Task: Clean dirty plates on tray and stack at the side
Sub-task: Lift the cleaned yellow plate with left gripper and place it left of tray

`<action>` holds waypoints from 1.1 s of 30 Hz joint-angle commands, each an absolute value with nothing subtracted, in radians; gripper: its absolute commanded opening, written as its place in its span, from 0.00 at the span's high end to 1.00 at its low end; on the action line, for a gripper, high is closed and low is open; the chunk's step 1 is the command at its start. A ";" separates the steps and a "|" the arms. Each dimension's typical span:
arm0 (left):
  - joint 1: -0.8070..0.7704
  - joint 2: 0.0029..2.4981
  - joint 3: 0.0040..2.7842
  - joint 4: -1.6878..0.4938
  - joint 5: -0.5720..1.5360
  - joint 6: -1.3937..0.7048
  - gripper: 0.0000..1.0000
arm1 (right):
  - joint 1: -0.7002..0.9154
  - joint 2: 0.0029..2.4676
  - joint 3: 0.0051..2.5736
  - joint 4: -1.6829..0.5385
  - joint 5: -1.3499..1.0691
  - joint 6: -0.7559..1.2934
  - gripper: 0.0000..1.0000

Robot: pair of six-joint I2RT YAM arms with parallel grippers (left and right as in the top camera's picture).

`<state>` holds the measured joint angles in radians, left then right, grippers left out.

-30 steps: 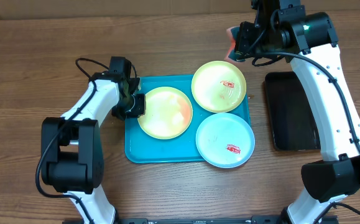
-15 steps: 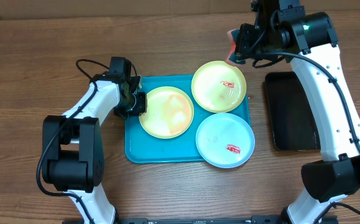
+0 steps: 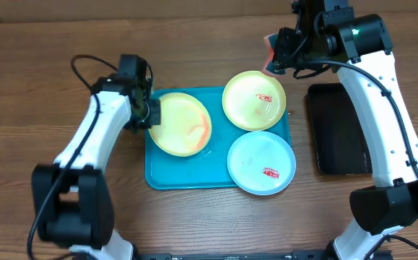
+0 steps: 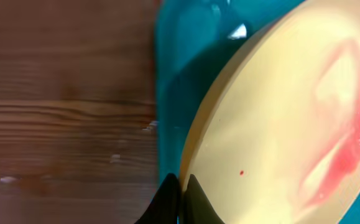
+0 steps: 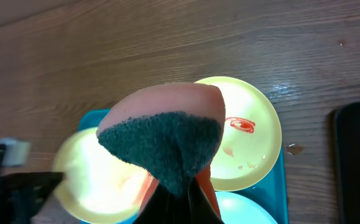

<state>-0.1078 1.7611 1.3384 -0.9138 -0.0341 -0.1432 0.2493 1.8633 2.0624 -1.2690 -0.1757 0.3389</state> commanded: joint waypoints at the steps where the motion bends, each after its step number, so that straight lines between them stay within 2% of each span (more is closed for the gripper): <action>1: -0.151 1.631 1.377 -0.929 -0.265 -0.154 0.96 | 0.251 1.853 2.075 -1.264 -0.173 0.332 0.96; 6: -0.267 1.584 1.377 -0.984 -0.600 -0.168 0.96 | 0.251 1.853 2.075 -1.267 -0.173 0.332 0.96; 8: -0.349 1.586 1.377 -1.024 -0.783 -0.234 0.96 | 0.251 1.853 2.075 -1.268 -0.173 0.332 0.96; 14: -0.498 1.586 1.377 -1.088 -1.017 -0.362 0.96 | 0.251 1.853 2.075 -1.274 -0.173 0.332 0.96; 18: -0.614 1.586 1.377 -1.188 -1.221 -0.575 0.96 | 0.251 1.853 2.075 -1.283 -0.173 0.332 0.96; 26: -0.750 1.586 1.377 -1.230 -1.427 -0.667 0.96 | 0.251 1.853 2.075 -1.289 -0.173 0.332 0.96; 33: -0.769 1.586 1.377 -1.230 -1.447 -0.677 0.96 | 0.251 1.853 2.075 -1.291 -0.173 0.332 0.96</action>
